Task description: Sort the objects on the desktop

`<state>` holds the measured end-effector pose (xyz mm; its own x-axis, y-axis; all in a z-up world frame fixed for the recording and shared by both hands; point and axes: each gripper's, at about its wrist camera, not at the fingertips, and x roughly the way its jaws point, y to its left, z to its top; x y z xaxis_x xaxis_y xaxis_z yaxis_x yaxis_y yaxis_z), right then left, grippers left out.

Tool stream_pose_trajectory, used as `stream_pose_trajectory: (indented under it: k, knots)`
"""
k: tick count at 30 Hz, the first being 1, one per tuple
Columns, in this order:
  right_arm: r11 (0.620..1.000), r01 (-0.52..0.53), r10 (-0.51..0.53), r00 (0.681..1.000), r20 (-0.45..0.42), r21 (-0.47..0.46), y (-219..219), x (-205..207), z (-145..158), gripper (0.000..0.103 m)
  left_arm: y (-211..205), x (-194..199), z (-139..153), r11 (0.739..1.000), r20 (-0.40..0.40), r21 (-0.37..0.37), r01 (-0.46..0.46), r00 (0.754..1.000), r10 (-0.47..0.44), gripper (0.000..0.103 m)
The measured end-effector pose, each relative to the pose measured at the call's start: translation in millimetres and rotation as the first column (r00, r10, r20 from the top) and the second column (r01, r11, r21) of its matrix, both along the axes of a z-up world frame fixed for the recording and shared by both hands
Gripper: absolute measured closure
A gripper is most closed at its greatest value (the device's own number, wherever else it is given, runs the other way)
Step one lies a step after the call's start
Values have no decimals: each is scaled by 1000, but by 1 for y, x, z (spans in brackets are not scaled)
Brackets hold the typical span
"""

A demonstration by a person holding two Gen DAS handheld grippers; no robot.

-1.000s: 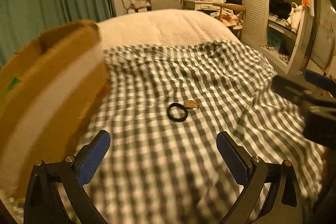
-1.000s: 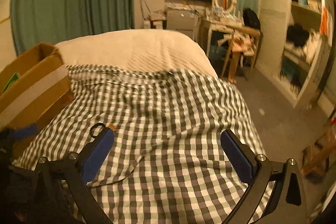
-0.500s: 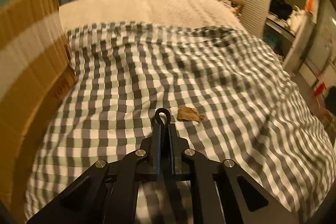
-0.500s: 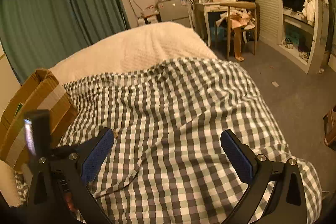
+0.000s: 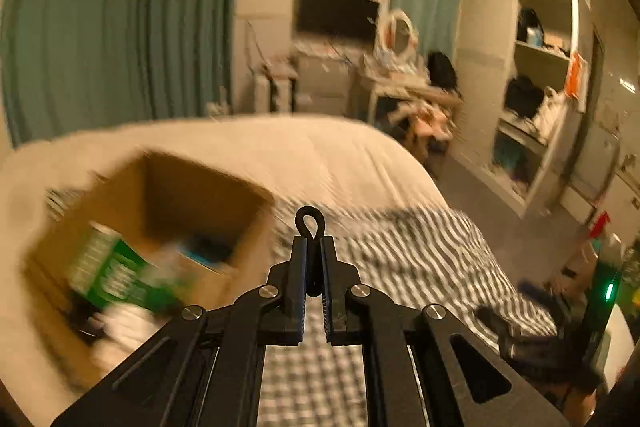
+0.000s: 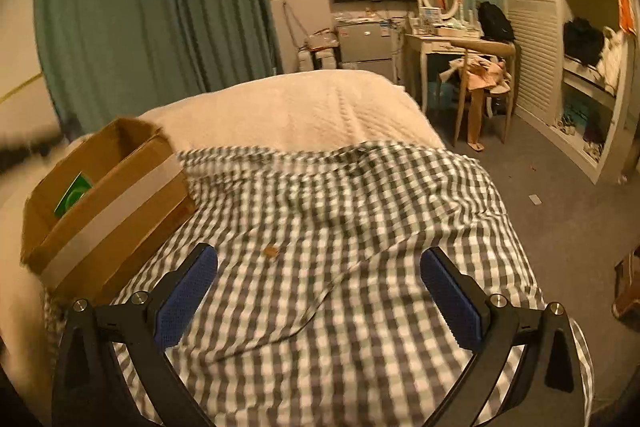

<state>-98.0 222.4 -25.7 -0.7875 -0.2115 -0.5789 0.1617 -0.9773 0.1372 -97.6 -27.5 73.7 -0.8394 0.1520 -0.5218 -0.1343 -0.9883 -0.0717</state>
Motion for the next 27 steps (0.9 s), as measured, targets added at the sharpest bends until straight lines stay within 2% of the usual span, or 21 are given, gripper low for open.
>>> stream_pose_trajectory:
  k: [3,5,7,8,9,11,12,14,16,17,21,23,27]
  knots:
    - [999,-49,49,999,0,17,-20,15,9,1,-39,-3,2,998,26,-8,-67,997,67,96]
    - [996,-88,88,996,-21,32,-40,22,24,1,-56,-9,-10,992,42,-47,-114,992,116,90]
    - [993,-116,117,992,-50,26,-55,29,35,0,-70,-17,-32,994,114,-54,-100,988,106,58]
    - [992,-126,127,990,-59,21,-62,34,38,0,-74,-20,-40,994,140,-51,-96,985,102,29]
    - [991,-130,131,989,-63,21,-67,40,39,0,-79,-18,-49,993,135,-43,-114,984,119,23]
    - [992,-127,128,990,-52,26,-73,48,37,0,-86,-6,-49,989,64,-11,-146,987,147,22]
    - [992,-125,126,991,-39,32,-74,51,33,0,-91,1,-47,989,45,31,-147,988,146,21]
    - [992,-119,119,993,-9,52,-79,53,28,0,-96,11,-42,986,74,84,-144,988,138,20]
    - [991,-117,118,993,-14,61,-82,54,31,0,-95,27,-40,979,63,109,-171,984,165,10]
    - [992,-111,113,993,-27,64,-84,55,34,0,-93,34,-38,978,47,109,-179,984,175,7]
    - [995,-87,90,993,-74,45,-80,61,39,0,-74,67,-37,976,3,26,-218,976,218,0]
    - [996,-81,84,993,-85,31,-78,61,37,0,-68,74,-42,976,15,17,-216,976,216,0]
    - [995,-99,99,992,-83,7,-70,55,32,0,-53,64,-57,970,56,24,-242,969,240,0]
